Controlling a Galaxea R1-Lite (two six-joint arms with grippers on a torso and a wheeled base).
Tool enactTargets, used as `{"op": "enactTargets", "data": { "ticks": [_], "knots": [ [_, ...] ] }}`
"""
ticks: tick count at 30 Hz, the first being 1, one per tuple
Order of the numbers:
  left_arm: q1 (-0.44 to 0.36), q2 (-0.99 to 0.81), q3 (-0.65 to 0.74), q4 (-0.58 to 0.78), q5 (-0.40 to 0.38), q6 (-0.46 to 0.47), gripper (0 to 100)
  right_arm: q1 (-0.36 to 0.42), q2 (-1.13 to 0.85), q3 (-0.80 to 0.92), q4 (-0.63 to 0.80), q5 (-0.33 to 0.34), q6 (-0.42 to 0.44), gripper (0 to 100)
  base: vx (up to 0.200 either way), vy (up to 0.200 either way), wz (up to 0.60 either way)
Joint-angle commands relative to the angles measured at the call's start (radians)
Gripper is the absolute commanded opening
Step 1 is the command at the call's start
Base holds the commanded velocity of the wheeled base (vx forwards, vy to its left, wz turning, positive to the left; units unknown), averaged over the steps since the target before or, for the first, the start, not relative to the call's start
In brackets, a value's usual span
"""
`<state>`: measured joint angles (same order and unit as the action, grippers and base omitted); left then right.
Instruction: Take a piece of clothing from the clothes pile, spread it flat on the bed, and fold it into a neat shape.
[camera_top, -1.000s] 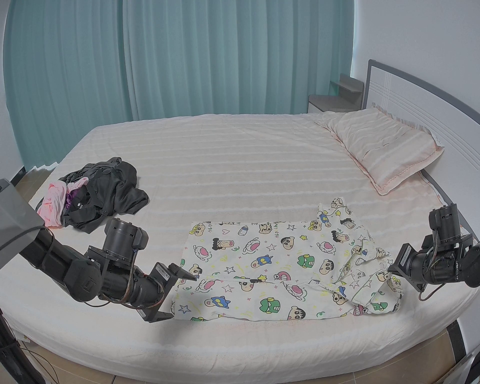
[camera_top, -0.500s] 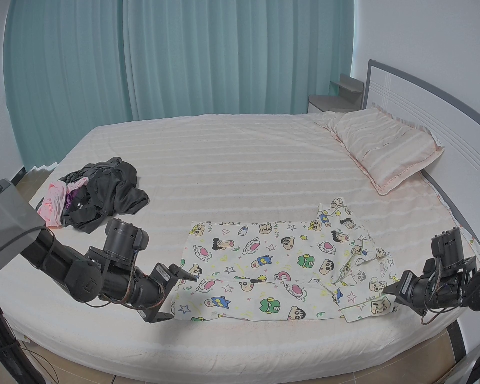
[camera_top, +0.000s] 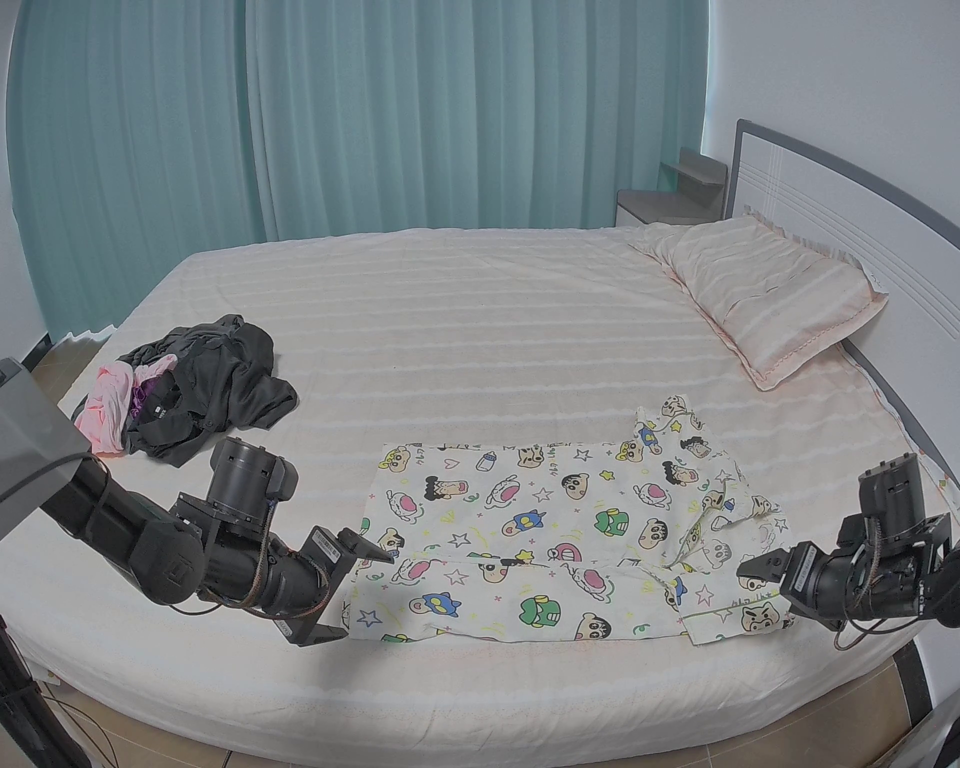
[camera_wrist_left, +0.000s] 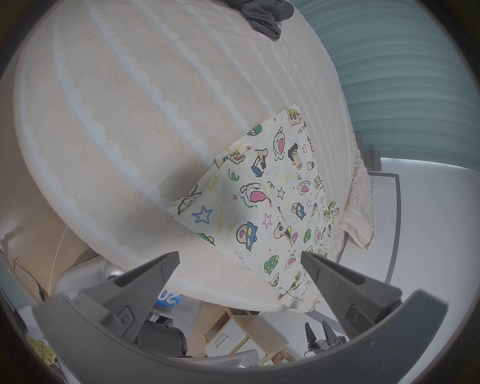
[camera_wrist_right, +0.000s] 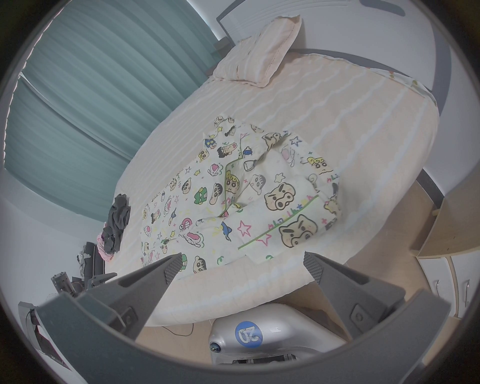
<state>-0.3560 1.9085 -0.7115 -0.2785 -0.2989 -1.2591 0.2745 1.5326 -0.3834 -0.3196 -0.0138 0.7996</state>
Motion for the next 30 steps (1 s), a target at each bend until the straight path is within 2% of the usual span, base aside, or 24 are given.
{"op": "enactTargets", "data": {
  "ticks": [1,2,3,5,6,10,11,15,30],
  "knots": [
    [-0.011,-0.002,0.0,0.001,0.007,0.001,100,0.052,0.218,-0.051,-0.107,0.003,0.006,100,0.0,0.0,0.0],
    [-0.011,-0.002,0.0,0.001,0.007,0.001,100,0.052,0.218,-0.051,-0.107,0.003,0.006,100,0.0,0.0,0.0],
    [-0.021,-0.011,0.012,-0.001,0.009,0.003,100,0.084,0.284,-0.058,-0.236,0.003,0.006,100,0.0,0.0,0.0],
    [-0.028,-0.017,0.014,-0.001,0.009,0.003,100,0.094,0.319,-0.074,-0.274,0.003,0.004,100,0.0,0.0,0.0],
    [-0.041,-0.029,0.015,-0.001,0.009,0.003,100,0.106,0.402,-0.126,-0.309,0.002,0.003,100,0.0,0.0,0.0],
    [-0.049,-0.043,0.015,-0.001,0.012,0.006,100,0.131,0.477,-0.19,-0.314,0.003,0.013,100,0.0,0.0,0.0],
    [-0.049,-0.049,0.023,-0.002,0.015,0.007,100,0.161,0.505,-0.212,-0.317,0.003,0.038,100,0.0,0.0,0.0],
    [-0.049,-0.049,0.027,-0.01,0.015,0.01,100,0.192,0.569,-0.27,-0.315,0.0,0.07,100,0.0,0.0,0.0],
    [-0.049,-0.042,0.043,-0.06,0.015,0.009,100,0.175,0.729,-0.443,-0.306,-0.043,0.064,100,0.0,0.0,0.0]
  ]
}}
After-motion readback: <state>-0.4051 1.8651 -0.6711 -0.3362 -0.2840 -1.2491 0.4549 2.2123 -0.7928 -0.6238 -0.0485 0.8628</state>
